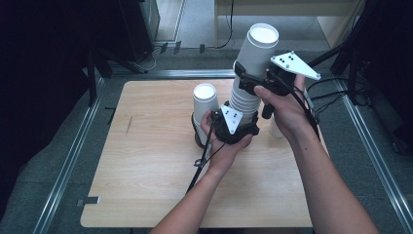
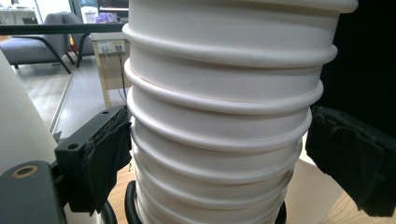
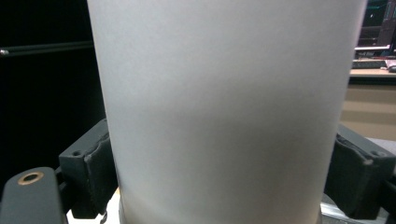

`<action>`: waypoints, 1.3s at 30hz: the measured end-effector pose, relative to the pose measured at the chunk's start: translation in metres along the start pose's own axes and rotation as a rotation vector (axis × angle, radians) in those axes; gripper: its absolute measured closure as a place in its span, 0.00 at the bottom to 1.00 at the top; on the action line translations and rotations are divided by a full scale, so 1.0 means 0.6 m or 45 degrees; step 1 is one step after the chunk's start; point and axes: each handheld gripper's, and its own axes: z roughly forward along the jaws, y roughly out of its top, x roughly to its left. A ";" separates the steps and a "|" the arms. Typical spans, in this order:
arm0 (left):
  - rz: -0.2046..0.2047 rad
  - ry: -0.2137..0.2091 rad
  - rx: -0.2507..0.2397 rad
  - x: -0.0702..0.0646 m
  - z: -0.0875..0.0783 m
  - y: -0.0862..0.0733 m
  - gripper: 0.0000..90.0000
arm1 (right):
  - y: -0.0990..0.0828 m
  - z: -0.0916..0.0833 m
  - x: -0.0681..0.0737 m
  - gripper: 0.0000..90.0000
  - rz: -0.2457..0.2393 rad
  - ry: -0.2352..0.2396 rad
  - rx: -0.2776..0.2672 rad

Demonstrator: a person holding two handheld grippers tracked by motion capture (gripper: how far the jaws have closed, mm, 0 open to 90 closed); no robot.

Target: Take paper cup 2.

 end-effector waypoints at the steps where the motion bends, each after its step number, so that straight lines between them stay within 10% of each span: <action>1: 0.001 0.001 0.000 0.000 0.000 0.000 0.08 | 0.001 0.000 0.001 0.13 -0.002 0.000 -0.008; 39: 0.020 -0.008 0.009 0.002 -0.003 0.000 0.10 | 0.070 -0.065 -0.028 0.13 0.021 -0.073 -0.200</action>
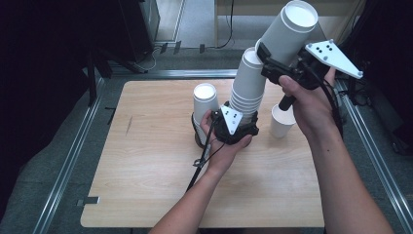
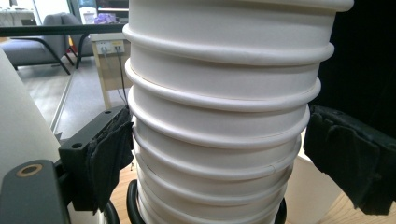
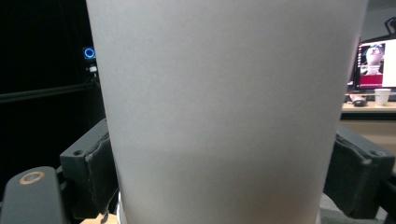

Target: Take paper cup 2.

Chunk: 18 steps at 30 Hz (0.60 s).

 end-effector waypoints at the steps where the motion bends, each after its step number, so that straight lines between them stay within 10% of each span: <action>1: -0.001 0.000 0.000 0.000 0.000 0.000 0.10 | 0.002 -0.005 -0.004 0.13 0.001 -0.002 -0.005; 18: 0.000 -0.005 0.001 0.001 -0.001 0.001 0.11 | -0.018 -0.055 -0.047 0.13 -0.038 -0.079 -0.001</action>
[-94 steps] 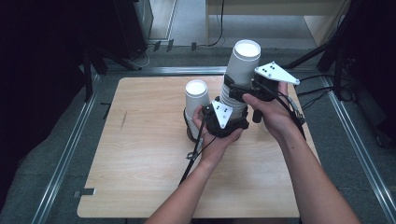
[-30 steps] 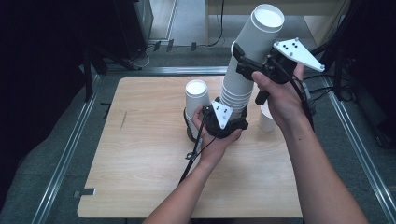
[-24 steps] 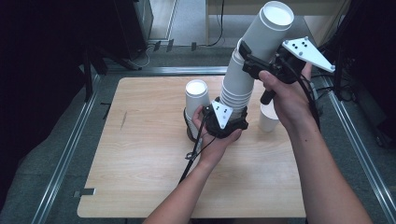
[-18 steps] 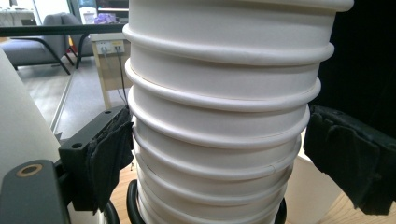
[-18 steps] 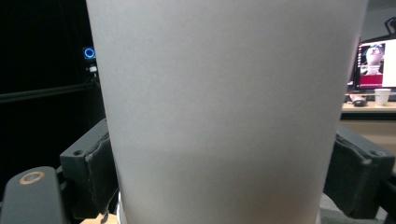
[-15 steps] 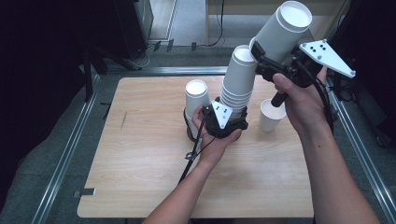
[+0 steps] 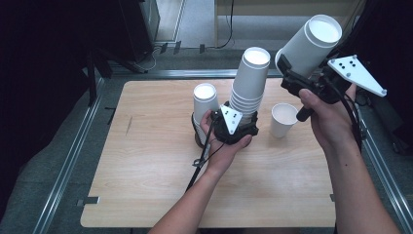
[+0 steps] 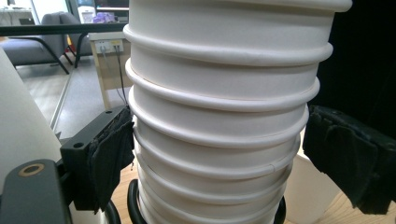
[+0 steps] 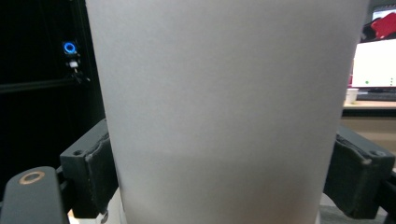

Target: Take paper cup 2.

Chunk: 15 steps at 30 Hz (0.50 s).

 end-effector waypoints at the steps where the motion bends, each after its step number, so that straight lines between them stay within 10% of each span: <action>1: 0.001 -0.001 0.000 0.000 0.000 0.000 0.11 | -0.005 -0.004 -0.001 0.13 -0.016 -0.009 0.003; 15: 0.013 -0.071 0.017 -0.006 -0.020 0.007 0.02 | -0.075 -0.047 -0.005 0.13 -0.115 -0.072 0.071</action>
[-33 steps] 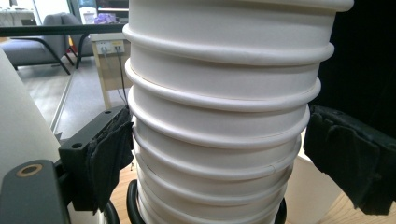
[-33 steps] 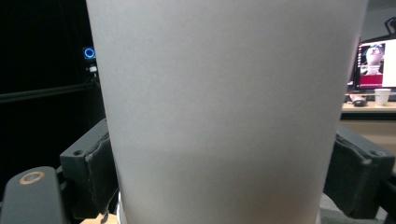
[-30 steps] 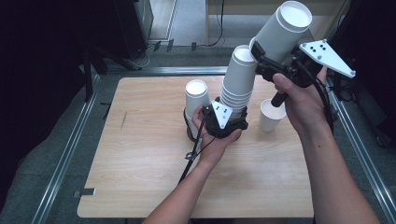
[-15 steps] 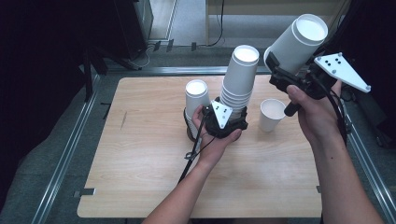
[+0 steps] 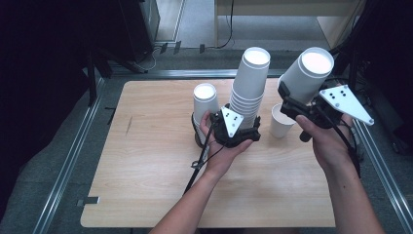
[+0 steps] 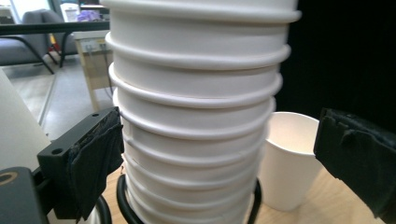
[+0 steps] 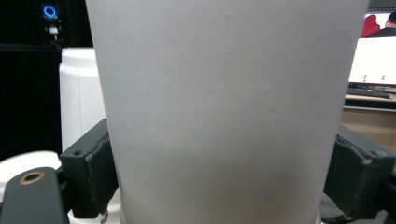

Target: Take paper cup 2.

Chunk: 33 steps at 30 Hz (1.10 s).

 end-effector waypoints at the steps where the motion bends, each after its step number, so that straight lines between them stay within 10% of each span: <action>1: 0.008 -0.026 0.004 -0.002 -0.007 0.001 0.02 | -0.006 -0.002 0.000 0.13 -0.007 -0.001 0.001; 13: 0.022 -0.117 0.027 -0.005 -0.059 -0.009 0.02 | -0.055 -0.028 -0.002 0.13 0.011 -0.003 0.030; 33: 0.021 -0.109 0.091 0.023 -0.144 -0.039 0.02 | -0.128 -0.066 0.050 0.13 -0.083 0.054 0.076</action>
